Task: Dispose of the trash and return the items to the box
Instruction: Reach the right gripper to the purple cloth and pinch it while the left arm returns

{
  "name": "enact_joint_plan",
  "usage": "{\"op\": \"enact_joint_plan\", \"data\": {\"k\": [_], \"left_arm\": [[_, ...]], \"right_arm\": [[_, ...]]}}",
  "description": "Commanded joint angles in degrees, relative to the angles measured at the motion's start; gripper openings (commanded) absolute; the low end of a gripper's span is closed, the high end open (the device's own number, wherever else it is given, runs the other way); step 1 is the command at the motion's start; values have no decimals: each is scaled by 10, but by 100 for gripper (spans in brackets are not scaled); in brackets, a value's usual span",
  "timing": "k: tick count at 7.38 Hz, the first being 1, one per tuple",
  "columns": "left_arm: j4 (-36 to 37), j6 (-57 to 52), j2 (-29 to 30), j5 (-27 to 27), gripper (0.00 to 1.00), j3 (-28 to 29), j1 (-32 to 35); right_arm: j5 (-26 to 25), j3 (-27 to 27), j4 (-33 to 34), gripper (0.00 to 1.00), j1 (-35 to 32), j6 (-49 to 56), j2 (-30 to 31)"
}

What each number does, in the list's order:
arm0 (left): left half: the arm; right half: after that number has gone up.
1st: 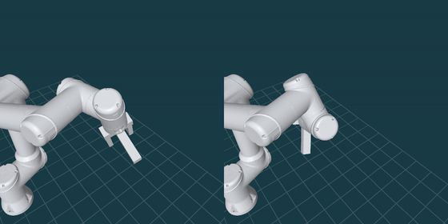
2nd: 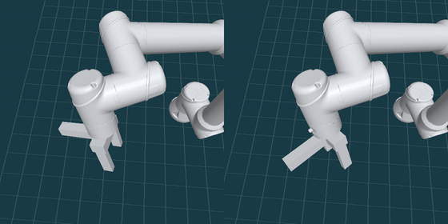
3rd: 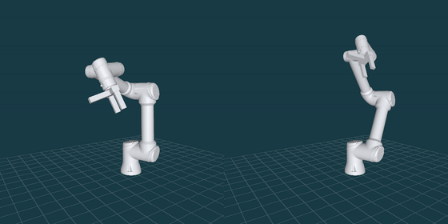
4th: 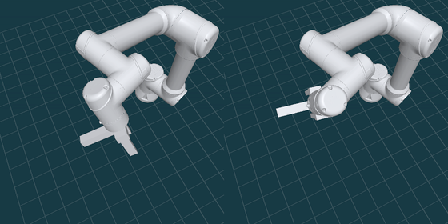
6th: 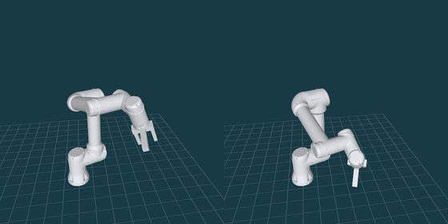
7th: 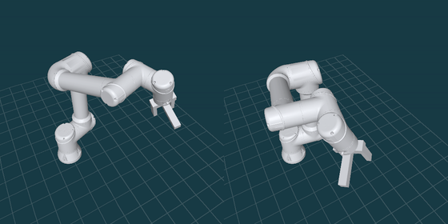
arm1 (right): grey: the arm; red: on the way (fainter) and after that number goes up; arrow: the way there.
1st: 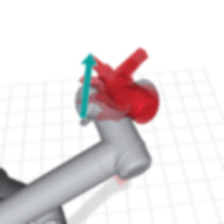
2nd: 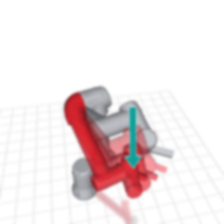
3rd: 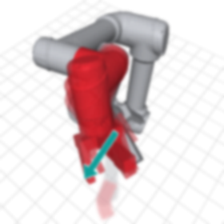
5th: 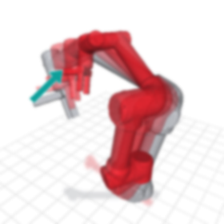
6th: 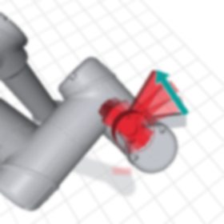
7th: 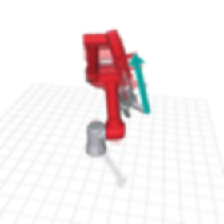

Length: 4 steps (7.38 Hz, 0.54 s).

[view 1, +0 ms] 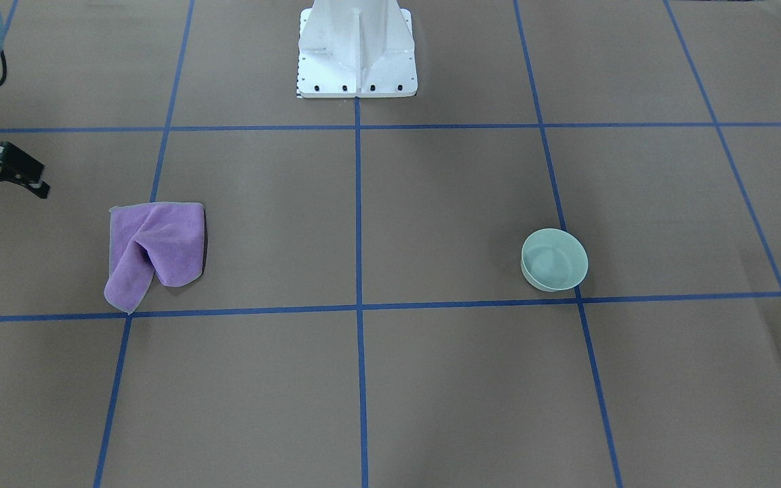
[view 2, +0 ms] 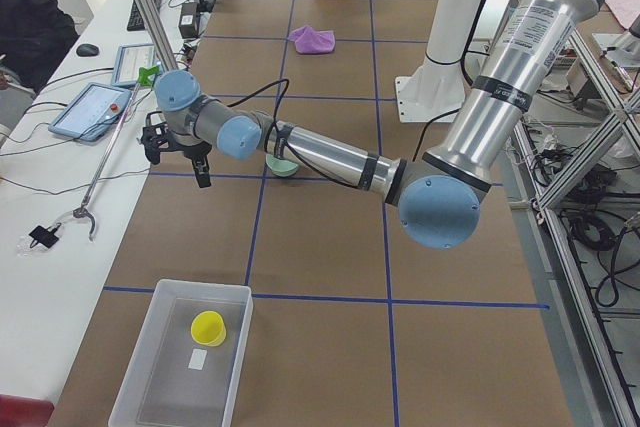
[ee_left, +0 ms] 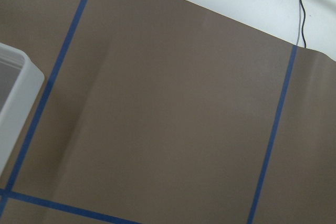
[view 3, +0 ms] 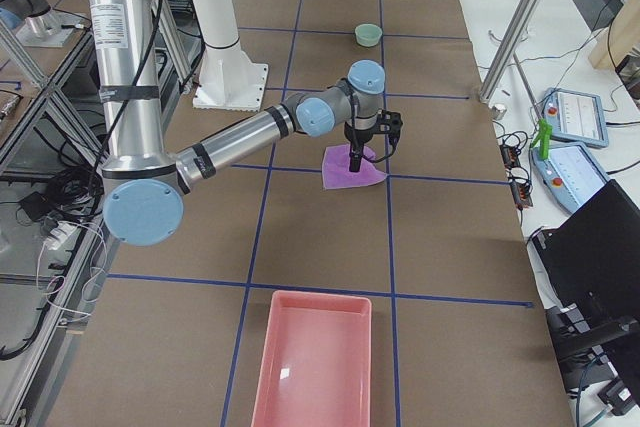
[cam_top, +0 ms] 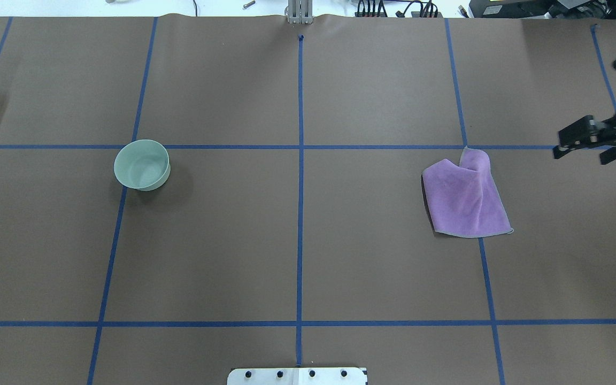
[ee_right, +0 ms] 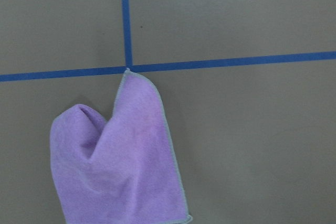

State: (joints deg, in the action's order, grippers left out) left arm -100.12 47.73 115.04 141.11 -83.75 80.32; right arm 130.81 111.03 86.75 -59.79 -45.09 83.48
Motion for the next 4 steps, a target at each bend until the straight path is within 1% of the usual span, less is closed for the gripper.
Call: {"op": "enact_joint_plan", "data": {"k": [1, 2, 3, 4], "left_arm": [[0, 16, -2, -1, 98, -18, -9], [-1, 33, -13, -7, 98, -27, -23], [-2, 51, -16, -36, 98, -40, -36], [-5, 52, -23, -39, 98, -42, -42]], "right_arm": [[-62, -90, -106, 100, 84, -81, -52], [-63, -133, -152, 100, 97, -89, -52], [-63, -150, -162, 100, 108, -90, -55], [-63, -169, -162, 100, 116, -96, -71]]}}
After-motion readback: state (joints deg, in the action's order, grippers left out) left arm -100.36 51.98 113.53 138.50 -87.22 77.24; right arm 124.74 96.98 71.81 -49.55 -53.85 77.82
